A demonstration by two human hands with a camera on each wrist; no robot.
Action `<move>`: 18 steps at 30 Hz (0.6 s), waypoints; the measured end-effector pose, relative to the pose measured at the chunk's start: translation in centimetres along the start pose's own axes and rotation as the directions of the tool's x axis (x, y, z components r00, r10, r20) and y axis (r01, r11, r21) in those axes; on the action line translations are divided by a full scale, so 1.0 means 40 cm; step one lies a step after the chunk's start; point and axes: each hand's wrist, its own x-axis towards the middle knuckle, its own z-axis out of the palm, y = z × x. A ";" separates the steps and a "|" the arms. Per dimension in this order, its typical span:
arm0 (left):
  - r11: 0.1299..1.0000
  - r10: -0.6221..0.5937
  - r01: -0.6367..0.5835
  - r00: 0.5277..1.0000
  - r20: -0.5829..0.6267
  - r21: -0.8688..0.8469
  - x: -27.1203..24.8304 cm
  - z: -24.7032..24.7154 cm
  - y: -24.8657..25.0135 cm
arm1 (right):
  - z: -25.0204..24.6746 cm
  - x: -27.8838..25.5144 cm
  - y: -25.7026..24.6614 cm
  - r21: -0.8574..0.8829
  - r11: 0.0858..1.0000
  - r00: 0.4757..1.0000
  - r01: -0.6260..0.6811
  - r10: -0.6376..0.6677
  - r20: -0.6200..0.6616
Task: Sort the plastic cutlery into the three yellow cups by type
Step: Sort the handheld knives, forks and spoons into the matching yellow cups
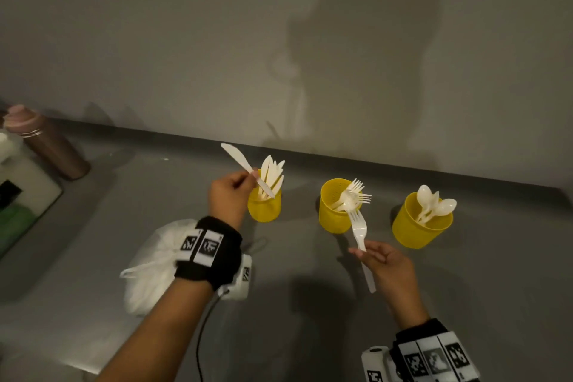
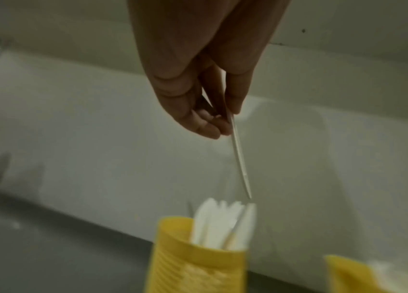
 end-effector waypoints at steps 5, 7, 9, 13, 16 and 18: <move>0.924 -0.063 0.035 0.996 0.060 0.381 0.144 -0.004 -0.059 | 0.033 0.004 -0.015 -0.011 1.000 0.999 0.022 -0.022 -0.026; 0.865 -0.165 0.065 0.973 0.159 0.497 0.174 0.005 -0.093 | 0.043 0.006 -0.039 -0.015 1.000 1.000 0.021 -0.021 -0.007; 0.859 -0.208 0.087 0.960 0.190 0.504 0.192 0.011 -0.122 | 0.047 0.019 -0.075 -0.037 0.997 0.998 0.063 -0.064 -0.018; 0.937 -0.101 0.048 0.985 0.136 0.347 0.151 -0.007 -0.138 | 0.058 0.076 -0.187 -0.077 0.979 0.977 0.188 -0.195 -0.089; 0.963 -0.012 -0.035 0.985 0.172 0.267 0.044 -0.030 -0.150 | 0.087 0.156 -0.240 -0.055 0.977 0.967 0.208 -0.214 -0.141; 0.968 -0.026 -0.055 0.948 0.316 0.243 -0.056 -0.063 -0.172 | 0.119 0.205 -0.232 -0.094 0.986 0.977 0.140 -0.153 -0.146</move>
